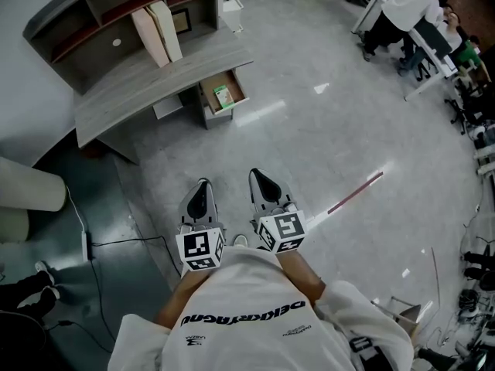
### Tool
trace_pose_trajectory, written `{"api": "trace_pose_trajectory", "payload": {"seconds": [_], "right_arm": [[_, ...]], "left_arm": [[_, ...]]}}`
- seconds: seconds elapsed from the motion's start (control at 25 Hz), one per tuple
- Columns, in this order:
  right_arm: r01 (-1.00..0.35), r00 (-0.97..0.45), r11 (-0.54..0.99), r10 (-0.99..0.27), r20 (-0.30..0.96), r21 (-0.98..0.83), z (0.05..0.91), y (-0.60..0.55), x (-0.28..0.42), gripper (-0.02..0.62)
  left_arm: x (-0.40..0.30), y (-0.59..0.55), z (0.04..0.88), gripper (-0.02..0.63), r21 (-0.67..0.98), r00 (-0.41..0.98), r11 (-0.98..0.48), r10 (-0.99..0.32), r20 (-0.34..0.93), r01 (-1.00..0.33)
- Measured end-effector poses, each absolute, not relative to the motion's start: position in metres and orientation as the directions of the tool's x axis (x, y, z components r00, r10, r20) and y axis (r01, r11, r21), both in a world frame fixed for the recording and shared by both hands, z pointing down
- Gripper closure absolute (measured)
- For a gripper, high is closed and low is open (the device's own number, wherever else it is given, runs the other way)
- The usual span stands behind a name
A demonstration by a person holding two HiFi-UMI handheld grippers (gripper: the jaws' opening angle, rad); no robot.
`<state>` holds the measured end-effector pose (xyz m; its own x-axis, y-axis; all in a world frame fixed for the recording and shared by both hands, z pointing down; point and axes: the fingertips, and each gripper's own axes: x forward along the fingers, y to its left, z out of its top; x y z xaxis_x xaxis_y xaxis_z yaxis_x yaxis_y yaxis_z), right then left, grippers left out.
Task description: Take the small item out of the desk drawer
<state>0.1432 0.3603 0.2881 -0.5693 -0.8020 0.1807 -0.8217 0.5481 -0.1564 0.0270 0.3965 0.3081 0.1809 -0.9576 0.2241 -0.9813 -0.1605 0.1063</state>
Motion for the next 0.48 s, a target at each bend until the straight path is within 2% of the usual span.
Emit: {"api": "trace_pose_trajectory", "payload": {"seconds": [0.28,0.48], "right_arm": [[-0.834,-0.551,0.528,-0.813,0.190,-0.160,0.307,0.293,0.118,0.565],[-0.828,-0.553,0.514,-0.815,0.173,-0.225,0.295,0.215,0.096,0.565]], "left_arm": [[0.008,0.328,0.325,0.591,0.123,0.226,-0.203,-0.949,0.219,-0.972],[-0.008,0.249,0.316,0.591,0.140,0.279,-0.254,-0.937,0.210,-0.957]]}}
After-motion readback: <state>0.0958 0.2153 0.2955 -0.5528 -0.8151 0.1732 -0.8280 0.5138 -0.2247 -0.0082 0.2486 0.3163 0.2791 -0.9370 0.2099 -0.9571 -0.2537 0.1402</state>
